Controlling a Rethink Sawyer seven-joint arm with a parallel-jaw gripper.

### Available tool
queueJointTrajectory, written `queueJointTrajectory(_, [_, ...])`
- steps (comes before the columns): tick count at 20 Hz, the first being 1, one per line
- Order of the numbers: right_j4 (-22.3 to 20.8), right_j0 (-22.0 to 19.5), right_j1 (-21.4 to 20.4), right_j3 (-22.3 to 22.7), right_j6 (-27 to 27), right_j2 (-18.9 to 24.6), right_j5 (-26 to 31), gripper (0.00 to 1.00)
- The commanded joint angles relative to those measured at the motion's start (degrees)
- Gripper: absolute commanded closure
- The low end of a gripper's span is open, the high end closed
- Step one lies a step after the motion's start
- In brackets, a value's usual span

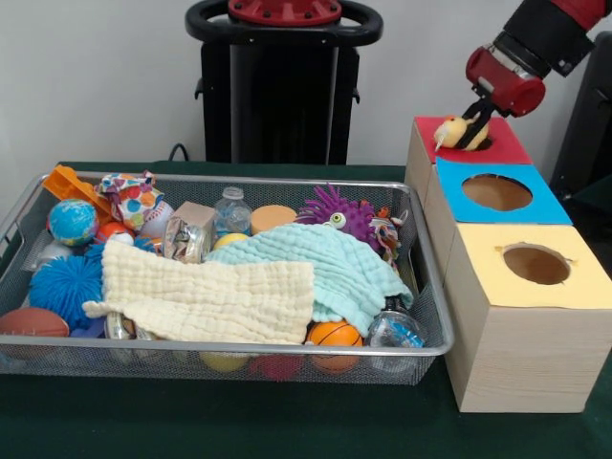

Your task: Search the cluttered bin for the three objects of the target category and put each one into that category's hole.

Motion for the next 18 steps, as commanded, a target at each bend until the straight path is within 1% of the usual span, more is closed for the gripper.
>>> queueJointTrajectory(1, [3.11, -0.01, 9.16, -12.84, 31.56, -5.54, 10.73, 1.0])
queueJointTrajectory(3, [2.75, 0.47, 10.55, -14.19, 34.37, -6.05, 12.71, 1.0])
queueJointTrajectory(4, [3.01, 0.79, 11.38, -14.74, 36.24, -5.69, 12.95, 1.0])
queueJointTrajectory(7, [3.26, 0.88, 12.47, -15.74, 38.45, -4.55, 12.68, 1.0])
queueJointTrajectory(9, [3.11, 0.53, 12.06, -15.57, 38.13, -2.81, 11.59, 1.0])
queueJointTrajectory(12, [2.92, -0.44, 10.67, -14.77, 36.31, -0.08, 9.84, 1.0])
queueJointTrajectory(14, [2.33, -0.65, 10.49, -14.86, 35.9, 0.63, 10.26, 1.0])
queueJointTrajectory(18, [1.17, -0.06, 12.13, -16.21, 36.91, 0.03, 12.54, 1.0])
